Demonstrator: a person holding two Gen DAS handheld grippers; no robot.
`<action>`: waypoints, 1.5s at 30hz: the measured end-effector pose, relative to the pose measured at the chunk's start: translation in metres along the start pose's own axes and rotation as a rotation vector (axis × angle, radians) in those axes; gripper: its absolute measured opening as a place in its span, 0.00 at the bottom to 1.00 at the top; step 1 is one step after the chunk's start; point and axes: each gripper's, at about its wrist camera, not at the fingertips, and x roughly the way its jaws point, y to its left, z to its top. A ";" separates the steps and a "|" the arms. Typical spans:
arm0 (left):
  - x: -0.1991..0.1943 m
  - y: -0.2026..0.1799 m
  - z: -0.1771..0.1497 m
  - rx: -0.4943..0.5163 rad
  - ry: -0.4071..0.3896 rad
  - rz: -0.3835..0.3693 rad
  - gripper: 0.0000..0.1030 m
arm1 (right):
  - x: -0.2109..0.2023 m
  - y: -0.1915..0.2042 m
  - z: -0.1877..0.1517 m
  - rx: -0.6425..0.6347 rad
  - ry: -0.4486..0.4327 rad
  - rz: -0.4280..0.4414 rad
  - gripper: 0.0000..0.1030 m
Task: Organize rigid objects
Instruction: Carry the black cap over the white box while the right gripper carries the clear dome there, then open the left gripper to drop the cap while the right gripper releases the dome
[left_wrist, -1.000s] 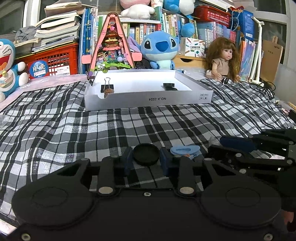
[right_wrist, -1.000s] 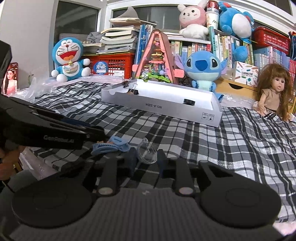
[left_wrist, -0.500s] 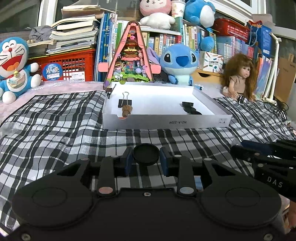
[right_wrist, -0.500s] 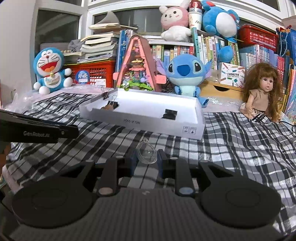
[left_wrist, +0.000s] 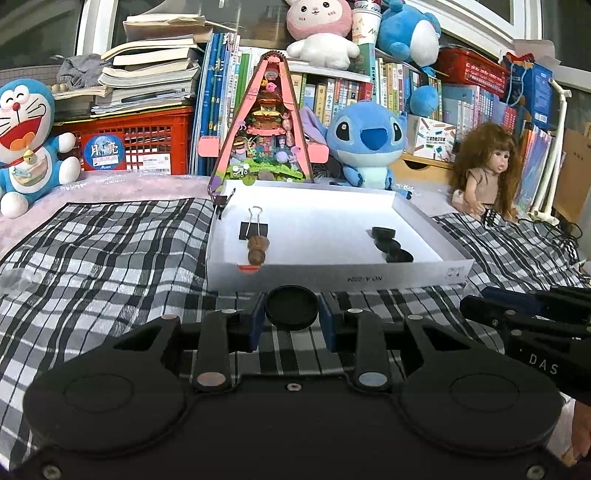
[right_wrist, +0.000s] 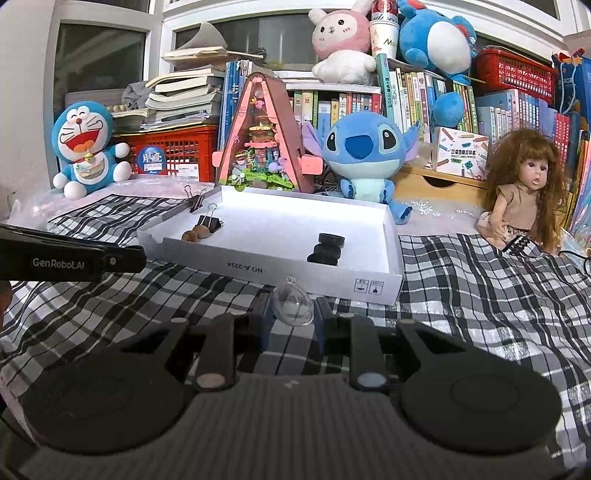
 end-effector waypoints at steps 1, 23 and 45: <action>0.002 0.001 0.002 -0.001 0.001 0.000 0.29 | 0.002 -0.001 0.002 0.003 0.003 0.000 0.28; 0.082 0.022 0.074 -0.045 0.041 0.042 0.29 | 0.084 -0.040 0.067 0.150 0.094 -0.002 0.28; 0.162 0.037 0.119 -0.097 0.164 -0.005 0.29 | 0.169 -0.064 0.118 0.252 0.239 -0.011 0.28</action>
